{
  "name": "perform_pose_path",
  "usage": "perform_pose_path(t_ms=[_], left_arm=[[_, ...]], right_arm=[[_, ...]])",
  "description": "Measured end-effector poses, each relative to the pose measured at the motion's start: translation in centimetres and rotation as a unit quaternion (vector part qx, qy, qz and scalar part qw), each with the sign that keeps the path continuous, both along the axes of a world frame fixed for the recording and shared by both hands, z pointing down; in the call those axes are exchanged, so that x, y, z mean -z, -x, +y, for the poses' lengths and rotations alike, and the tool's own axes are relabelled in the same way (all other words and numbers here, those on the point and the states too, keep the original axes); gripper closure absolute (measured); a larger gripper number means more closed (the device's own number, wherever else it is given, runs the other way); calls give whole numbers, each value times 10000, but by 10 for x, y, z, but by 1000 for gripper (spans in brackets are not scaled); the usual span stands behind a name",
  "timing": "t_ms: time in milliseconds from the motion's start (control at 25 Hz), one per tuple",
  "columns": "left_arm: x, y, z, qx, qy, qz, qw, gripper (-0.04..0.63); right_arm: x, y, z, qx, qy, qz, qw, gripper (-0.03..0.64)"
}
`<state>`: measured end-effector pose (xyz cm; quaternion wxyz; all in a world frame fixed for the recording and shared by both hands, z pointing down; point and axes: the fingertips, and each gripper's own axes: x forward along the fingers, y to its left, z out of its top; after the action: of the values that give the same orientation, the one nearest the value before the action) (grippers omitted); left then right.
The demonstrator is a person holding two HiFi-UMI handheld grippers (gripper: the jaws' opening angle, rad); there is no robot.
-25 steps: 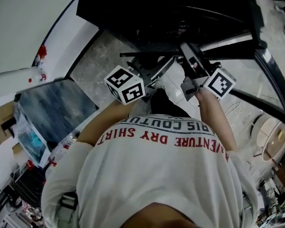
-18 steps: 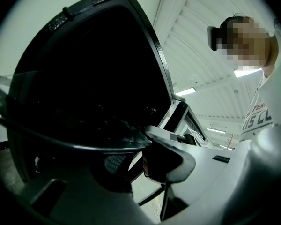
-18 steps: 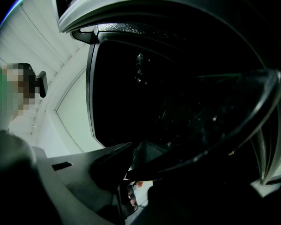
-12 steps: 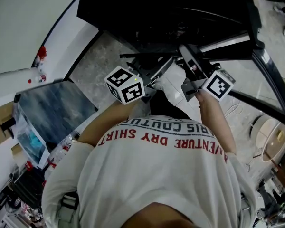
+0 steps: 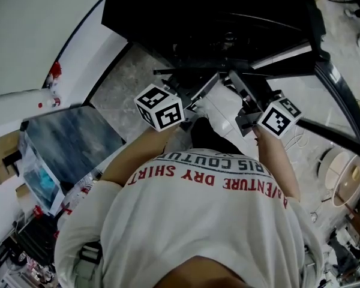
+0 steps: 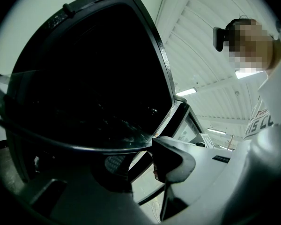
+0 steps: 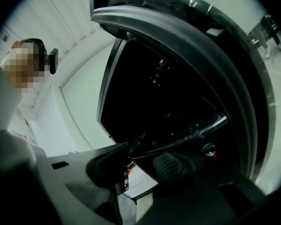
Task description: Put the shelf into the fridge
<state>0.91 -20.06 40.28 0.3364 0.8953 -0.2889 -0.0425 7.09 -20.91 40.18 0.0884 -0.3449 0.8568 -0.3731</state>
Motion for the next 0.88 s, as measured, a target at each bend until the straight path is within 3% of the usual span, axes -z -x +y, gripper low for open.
perform_pose_path(t_ms=[240, 880], left_arm=[[1, 3, -2, -14, 4, 1, 10000, 446], [2, 4, -17, 31, 27, -28, 10000, 445]], right_arm=[[-1, 4, 14, 169, -129, 375, 9991, 474], [2, 17, 25, 467, -260, 660, 9964, 546]])
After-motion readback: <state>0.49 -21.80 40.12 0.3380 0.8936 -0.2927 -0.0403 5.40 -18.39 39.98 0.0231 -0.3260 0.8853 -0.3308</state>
